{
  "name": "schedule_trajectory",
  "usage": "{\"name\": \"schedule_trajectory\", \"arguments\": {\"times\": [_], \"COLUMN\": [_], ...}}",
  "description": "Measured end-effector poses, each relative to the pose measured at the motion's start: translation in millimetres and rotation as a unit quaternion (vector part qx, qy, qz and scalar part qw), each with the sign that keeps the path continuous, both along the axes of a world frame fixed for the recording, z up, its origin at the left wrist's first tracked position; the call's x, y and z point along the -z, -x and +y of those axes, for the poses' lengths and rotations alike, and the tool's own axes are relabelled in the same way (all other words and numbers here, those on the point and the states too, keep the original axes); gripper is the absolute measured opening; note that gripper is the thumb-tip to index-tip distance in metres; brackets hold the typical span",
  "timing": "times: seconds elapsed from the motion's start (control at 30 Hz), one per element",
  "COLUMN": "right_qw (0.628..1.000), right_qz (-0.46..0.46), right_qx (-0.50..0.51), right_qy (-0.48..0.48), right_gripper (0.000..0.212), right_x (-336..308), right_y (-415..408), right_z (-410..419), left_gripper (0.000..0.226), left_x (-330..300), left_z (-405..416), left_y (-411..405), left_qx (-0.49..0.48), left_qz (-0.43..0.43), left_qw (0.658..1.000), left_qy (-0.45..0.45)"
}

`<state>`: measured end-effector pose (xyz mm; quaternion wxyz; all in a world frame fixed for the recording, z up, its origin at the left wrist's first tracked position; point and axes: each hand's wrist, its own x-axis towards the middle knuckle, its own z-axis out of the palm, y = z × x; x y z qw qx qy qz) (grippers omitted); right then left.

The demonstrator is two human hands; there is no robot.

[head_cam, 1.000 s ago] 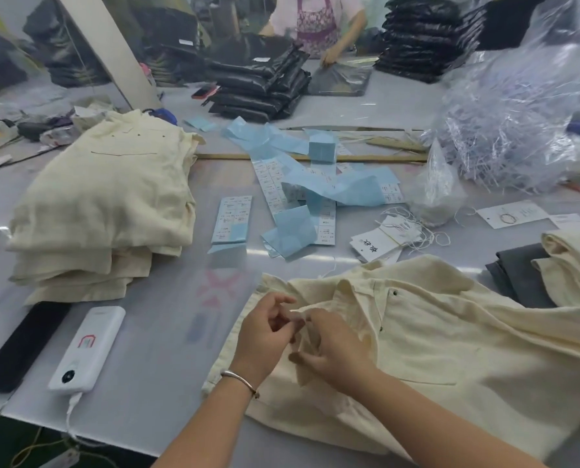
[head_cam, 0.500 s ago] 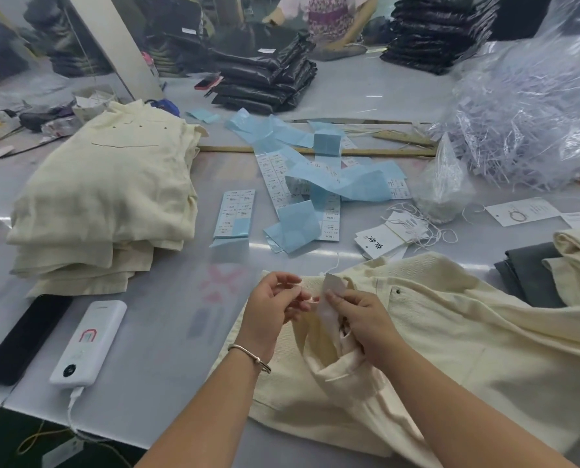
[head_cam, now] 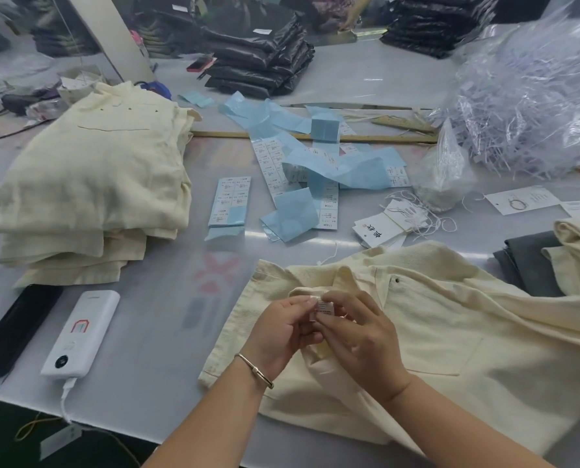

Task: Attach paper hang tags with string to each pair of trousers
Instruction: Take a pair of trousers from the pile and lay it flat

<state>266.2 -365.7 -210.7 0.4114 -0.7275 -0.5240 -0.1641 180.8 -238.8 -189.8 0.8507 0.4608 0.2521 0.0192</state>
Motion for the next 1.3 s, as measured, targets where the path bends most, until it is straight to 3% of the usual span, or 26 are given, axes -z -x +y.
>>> {"name": "schedule_trajectory", "arguments": {"times": [0.17,0.3,0.43,0.53,0.7,0.77,0.83,0.9,1.03,1.1,1.2,1.3], "right_qw": [0.998,0.991,0.989,0.985,0.963,0.958,0.954,0.944,0.915,0.909,0.913,0.933], "right_qz": [0.056,0.124,0.132,0.144,0.24,0.256,0.266,0.295,0.373,0.384,0.345,0.284], "right_qx": [-0.012,0.009,0.05,0.075,0.113,0.122,0.138,0.149,0.154,0.153,0.149,0.153], "right_qy": [-0.02,-0.045,-0.045,-0.051,-0.046,-0.034,-0.018,-0.009,0.005,0.056,0.155,0.161], "right_gripper": [0.006,0.019,0.027,0.024,0.019,0.02,0.022,0.024,0.027,0.027,0.027,0.027], "right_x": [-1.1,-7.6,-8.1,-6.6,-4.4,-3.2,-1.6,2.4,14.3,21.2,30.0,31.7], "right_y": [4.2,1.5,-5.9,-11.0,-22.0,-28.5,-36.7,-46.1,-64.1,-73.6,-79.3,-73.0], "right_z": [-12.5,-15.0,-18.5,-20.1,-21.9,-24.4,-25.8,-25.4,-18.8,-14.9,-14.8,-15.0], "left_gripper": [0.025,0.024,0.025,0.026,0.026,0.026,0.023,0.018,0.01,0.011,0.013,0.03], "left_x": [-3.6,-4.5,-4.9,-1.7,4.3,9.0,16.4,20.4,20.7,20.8,24.0,30.5], "left_z": [-1.5,-2.5,-4.0,-3.0,7.9,19.3,33.7,42.1,44.3,44.6,48.3,58.3], "left_y": [2.6,6.3,8.3,8.6,7.8,7.2,5.3,-0.8,-36.1,-61.7,-105.1,-151.5], "left_qx": [0.013,-0.002,0.0,0.012,0.029,0.02,-0.009,-0.054,-0.072,-0.064,-0.066,-0.009], "left_qz": [-0.005,-0.007,-0.029,-0.037,0.005,0.082,0.186,0.236,0.194,0.177,0.167,0.15], "left_qw": [0.998,0.998,0.997,0.994,0.991,0.968,0.891,0.83,0.825,0.833,0.831,0.821], "left_qy": [-0.065,-0.065,-0.074,-0.102,-0.128,-0.236,-0.415,-0.503,-0.526,-0.52,-0.527,-0.551]}}
